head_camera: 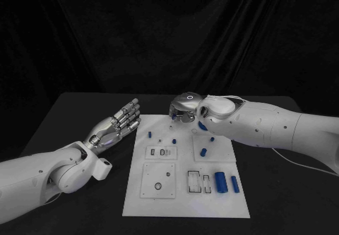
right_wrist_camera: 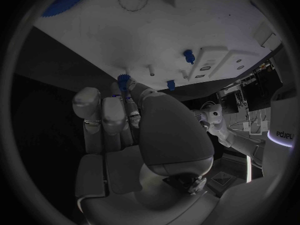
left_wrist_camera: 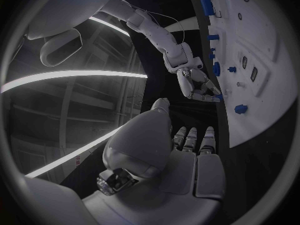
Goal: Assemble the parts on the task board
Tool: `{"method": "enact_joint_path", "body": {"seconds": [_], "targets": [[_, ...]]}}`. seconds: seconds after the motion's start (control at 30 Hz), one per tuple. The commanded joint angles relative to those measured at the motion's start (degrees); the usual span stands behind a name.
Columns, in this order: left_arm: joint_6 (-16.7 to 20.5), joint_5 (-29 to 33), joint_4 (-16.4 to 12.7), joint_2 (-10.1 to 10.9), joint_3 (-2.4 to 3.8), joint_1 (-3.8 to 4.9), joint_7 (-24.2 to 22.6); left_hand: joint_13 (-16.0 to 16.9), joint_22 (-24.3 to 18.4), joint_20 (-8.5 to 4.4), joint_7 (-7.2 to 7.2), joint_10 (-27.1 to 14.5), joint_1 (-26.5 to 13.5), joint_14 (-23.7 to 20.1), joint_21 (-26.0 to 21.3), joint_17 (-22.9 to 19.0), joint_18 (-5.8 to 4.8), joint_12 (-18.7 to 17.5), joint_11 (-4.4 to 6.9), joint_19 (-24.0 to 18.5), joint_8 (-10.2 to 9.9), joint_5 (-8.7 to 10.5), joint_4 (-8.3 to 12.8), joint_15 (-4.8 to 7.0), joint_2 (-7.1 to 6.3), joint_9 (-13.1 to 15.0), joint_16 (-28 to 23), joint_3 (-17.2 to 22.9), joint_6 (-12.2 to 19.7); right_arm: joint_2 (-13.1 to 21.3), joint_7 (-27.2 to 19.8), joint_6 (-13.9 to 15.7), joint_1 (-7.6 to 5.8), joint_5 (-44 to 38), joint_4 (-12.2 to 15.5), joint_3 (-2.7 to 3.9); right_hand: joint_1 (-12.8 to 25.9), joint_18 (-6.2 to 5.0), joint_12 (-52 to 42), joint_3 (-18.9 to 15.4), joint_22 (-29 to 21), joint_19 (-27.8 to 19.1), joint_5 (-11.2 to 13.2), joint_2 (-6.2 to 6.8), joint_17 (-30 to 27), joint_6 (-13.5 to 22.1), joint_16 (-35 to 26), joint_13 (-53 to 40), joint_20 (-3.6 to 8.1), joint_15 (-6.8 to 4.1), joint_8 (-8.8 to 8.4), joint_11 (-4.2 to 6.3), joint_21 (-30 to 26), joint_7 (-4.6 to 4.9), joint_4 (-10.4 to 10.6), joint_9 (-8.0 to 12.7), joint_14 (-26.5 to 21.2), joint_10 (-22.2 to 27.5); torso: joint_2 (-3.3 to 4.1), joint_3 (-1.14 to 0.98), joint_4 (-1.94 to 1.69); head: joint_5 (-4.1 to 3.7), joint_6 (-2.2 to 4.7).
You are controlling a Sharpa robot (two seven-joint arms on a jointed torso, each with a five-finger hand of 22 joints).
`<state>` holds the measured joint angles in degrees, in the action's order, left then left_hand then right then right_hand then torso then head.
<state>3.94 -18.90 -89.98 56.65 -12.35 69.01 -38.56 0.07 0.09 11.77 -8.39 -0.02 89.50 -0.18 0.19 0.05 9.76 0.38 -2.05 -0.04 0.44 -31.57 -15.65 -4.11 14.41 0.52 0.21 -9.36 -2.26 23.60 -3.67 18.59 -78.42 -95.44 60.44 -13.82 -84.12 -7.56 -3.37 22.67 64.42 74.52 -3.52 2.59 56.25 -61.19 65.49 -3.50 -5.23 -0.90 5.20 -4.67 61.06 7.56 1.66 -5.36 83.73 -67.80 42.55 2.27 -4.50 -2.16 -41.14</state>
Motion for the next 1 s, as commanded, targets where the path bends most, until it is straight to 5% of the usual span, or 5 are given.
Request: {"method": "enact_joint_path", "body": {"seconds": [0.03, 1.0], "targets": [[-0.7, 0.0, 0.1, -0.3, 0.05, 0.12, -0.8, -0.1, -0.1, 0.34, 0.23, 0.0, -0.1, 0.2, -0.2, -0.1, 0.50, -0.4, -0.24, 0.0, 0.2, -0.10, 0.0, -0.32, -0.32, 0.1, -0.2, 0.4, -0.2, -0.4, 1.3, -1.8, 0.80, -0.1, -1.0, -0.16, -0.1, 0.69, 0.0, 0.0, 0.1, 0.2, -0.2, 0.57, 0.0, 0.3, -0.1, -0.1, -0.18, 0.23, -0.40, 0.30, 0.4, 0.05, 0.1, 0.0, -0.2, 0.2, -0.02, 0.03, 0.01, -0.21, -0.26], [-1.3, 0.0, 0.6, -0.6, 0.05, 0.11, -0.5, -0.1, -0.1, 0.54, 1.60, 0.0, 0.1, 0.2, -0.2, -0.1, 0.51, -0.4, -0.83, 0.0, 0.4, -0.27, 0.3, -0.58, -0.19, 0.3, -0.2, 0.7, -1.3, -0.3, 0.7, 0.7, 1.74, -0.1, -0.4, -0.09, 0.2, 0.65, -0.1, 0.0, 0.4, -0.1, -0.3, 0.72, -0.2, 0.7, -0.2, -0.2, -0.08, 0.09, -0.88, 0.36, 0.3, 0.03, 0.5, 0.2, -0.4, 0.7, -0.03, -0.01, 0.20, 0.11, -0.44]]}}
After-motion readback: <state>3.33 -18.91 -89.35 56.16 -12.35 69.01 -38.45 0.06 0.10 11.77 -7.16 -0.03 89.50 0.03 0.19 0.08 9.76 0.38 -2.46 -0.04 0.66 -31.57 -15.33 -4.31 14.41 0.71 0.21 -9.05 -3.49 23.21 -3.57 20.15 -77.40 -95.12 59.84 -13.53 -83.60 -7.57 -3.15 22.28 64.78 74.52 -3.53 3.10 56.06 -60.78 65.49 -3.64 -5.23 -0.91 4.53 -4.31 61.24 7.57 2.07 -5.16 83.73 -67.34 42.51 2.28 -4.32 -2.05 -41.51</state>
